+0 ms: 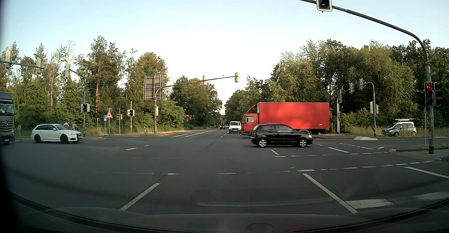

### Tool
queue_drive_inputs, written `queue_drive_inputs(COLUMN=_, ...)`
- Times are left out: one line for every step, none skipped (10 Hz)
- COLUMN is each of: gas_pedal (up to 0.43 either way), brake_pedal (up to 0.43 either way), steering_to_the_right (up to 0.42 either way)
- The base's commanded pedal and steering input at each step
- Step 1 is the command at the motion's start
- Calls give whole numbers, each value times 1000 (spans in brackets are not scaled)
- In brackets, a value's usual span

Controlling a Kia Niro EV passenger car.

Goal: Follow the waypoints while adhering to traffic rules and regulations

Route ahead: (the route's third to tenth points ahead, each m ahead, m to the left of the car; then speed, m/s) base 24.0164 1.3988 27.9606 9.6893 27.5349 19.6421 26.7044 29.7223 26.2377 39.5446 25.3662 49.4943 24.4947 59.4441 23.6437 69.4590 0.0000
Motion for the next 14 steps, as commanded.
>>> queue_drive_inputs(gas_pedal=0, brake_pedal=348, steering_to_the_right=-3)
queue_drive_inputs(gas_pedal=0, brake_pedal=348, steering_to_the_right=-4)
queue_drive_inputs(gas_pedal=0, brake_pedal=341, steering_to_the_right=-4)
queue_drive_inputs(gas_pedal=0, brake_pedal=341, steering_to_the_right=-4)
queue_drive_inputs(gas_pedal=0, brake_pedal=341, steering_to_the_right=-4)
queue_drive_inputs(gas_pedal=0, brake_pedal=348, steering_to_the_right=-4)
queue_drive_inputs(gas_pedal=0, brake_pedal=348, steering_to_the_right=-4)
queue_drive_inputs(gas_pedal=0, brake_pedal=341, steering_to_the_right=-4)
queue_drive_inputs(gas_pedal=0, brake_pedal=348, steering_to_the_right=-4)
queue_drive_inputs(gas_pedal=0, brake_pedal=341, steering_to_the_right=-4)
queue_drive_inputs(gas_pedal=0, brake_pedal=341, steering_to_the_right=-4)
queue_drive_inputs(gas_pedal=0, brake_pedal=348, steering_to_the_right=-4)
queue_drive_inputs(gas_pedal=0, brake_pedal=348, steering_to_the_right=-4)
queue_drive_inputs(gas_pedal=0, brake_pedal=341, steering_to_the_right=-3)
